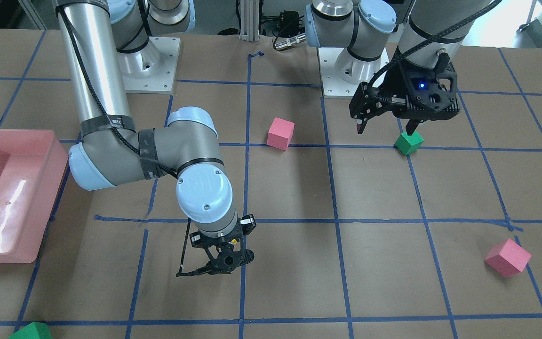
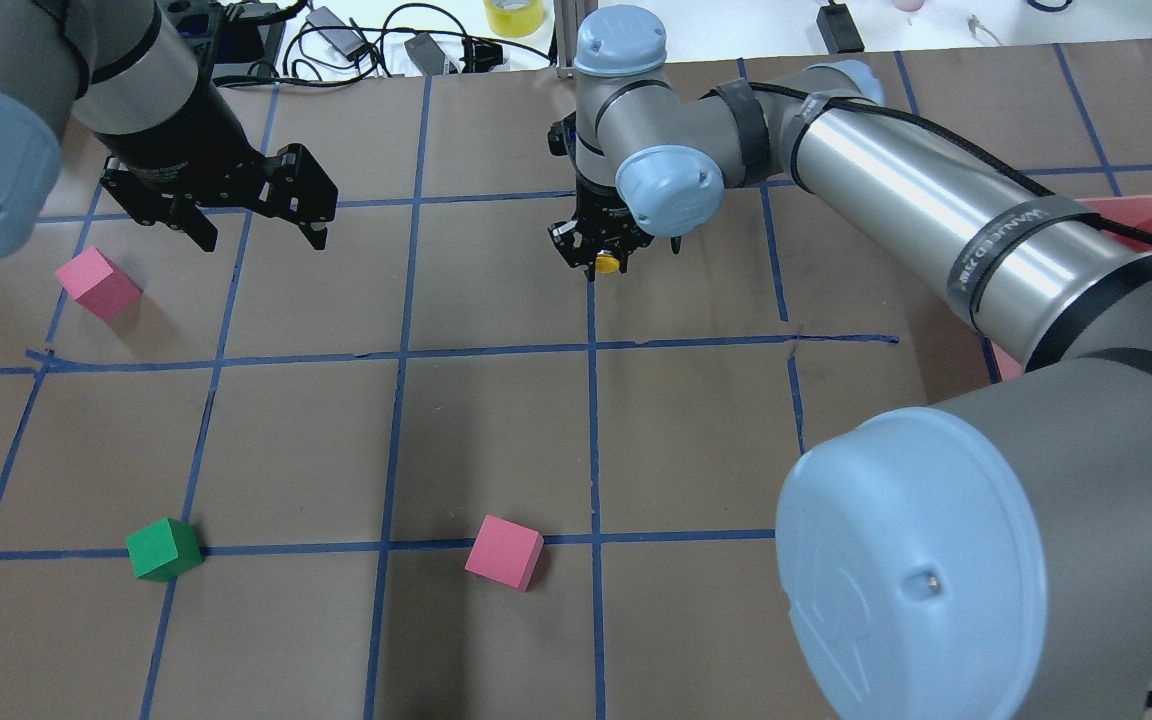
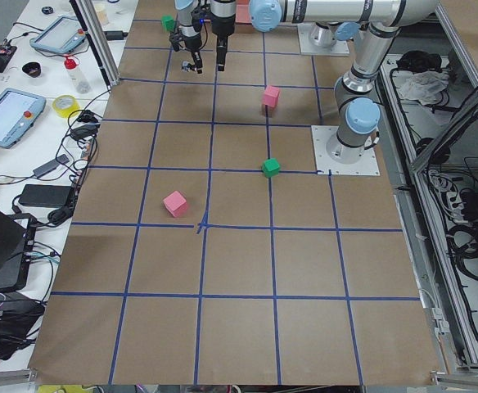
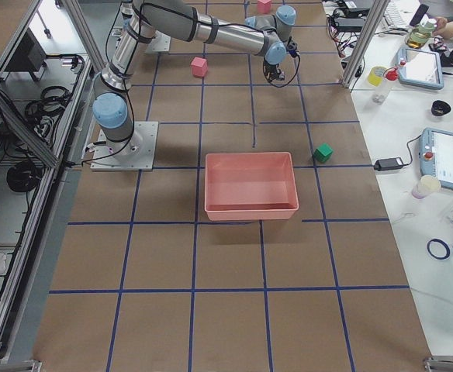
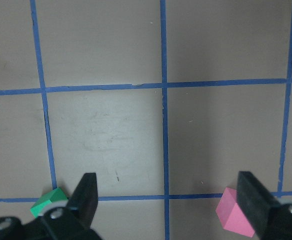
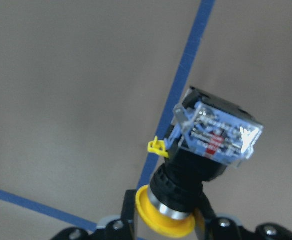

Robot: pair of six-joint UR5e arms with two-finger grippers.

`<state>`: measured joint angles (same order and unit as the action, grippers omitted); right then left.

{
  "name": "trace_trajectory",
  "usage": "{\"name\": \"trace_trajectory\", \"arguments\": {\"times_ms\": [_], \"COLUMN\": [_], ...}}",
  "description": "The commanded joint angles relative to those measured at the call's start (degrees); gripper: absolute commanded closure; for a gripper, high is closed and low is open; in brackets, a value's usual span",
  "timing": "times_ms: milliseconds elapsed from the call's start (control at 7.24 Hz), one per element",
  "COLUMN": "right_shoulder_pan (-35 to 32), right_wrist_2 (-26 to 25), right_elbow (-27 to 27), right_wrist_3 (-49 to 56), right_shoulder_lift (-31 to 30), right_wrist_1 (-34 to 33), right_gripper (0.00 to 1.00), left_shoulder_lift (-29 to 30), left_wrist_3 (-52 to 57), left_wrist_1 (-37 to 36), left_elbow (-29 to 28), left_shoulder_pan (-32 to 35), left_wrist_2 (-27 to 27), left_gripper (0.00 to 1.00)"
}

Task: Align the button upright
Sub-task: 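Carry the button with the right gripper out of the bin to mid-table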

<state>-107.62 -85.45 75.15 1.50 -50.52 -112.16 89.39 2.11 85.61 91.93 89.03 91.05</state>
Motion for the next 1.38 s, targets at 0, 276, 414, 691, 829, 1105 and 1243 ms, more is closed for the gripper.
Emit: {"name": "trace_trajectory", "arguments": {"times_ms": [0, 276, 414, 691, 829, 1105, 1243], "right_shoulder_pan": [-2.0, -2.1, -2.1, -2.1, -2.1, -1.9, -0.8], "right_wrist_2": [1.7, 3.1, 3.6, 3.7, 3.7, 2.7, 2.4], "right_elbow": [-2.7, -2.5, -2.5, -2.1, -1.7, 0.4, 1.4], "right_wrist_3": [-1.3, -1.8, -1.5, -1.2, -1.4, -1.9, -1.9], "right_shoulder_lift": [3.5, 3.6, 3.9, 3.2, 2.4, -2.3, -5.4], "right_wrist_1": [-0.7, -0.8, -0.9, -1.0, -0.8, 0.1, 4.8], "right_gripper": [1.0, 1.0, 0.89, 0.04, 0.0, 0.0, 0.0], "left_shoulder_lift": [0.0, 0.0, 0.0, 0.0, 0.0, 0.0, 0.0], "left_wrist_3": [0.0, 0.0, 0.0, 0.0, 0.0, -0.1, -0.2], "left_wrist_1": [0.0, 0.0, 0.0, 0.1, 0.1, 0.1, 0.0], "left_elbow": [0.0, 0.0, 0.0, 0.0, 0.0, 0.1, 1.0], "left_shoulder_pan": [0.0, 0.0, 0.0, 0.1, 0.1, 0.1, 0.2], "left_wrist_2": [0.0, 0.0, 0.0, -0.1, -0.1, -0.1, -0.3], "left_gripper": [0.0, 0.0, 0.0, 0.0, 0.0, 0.0, 0.0]}}
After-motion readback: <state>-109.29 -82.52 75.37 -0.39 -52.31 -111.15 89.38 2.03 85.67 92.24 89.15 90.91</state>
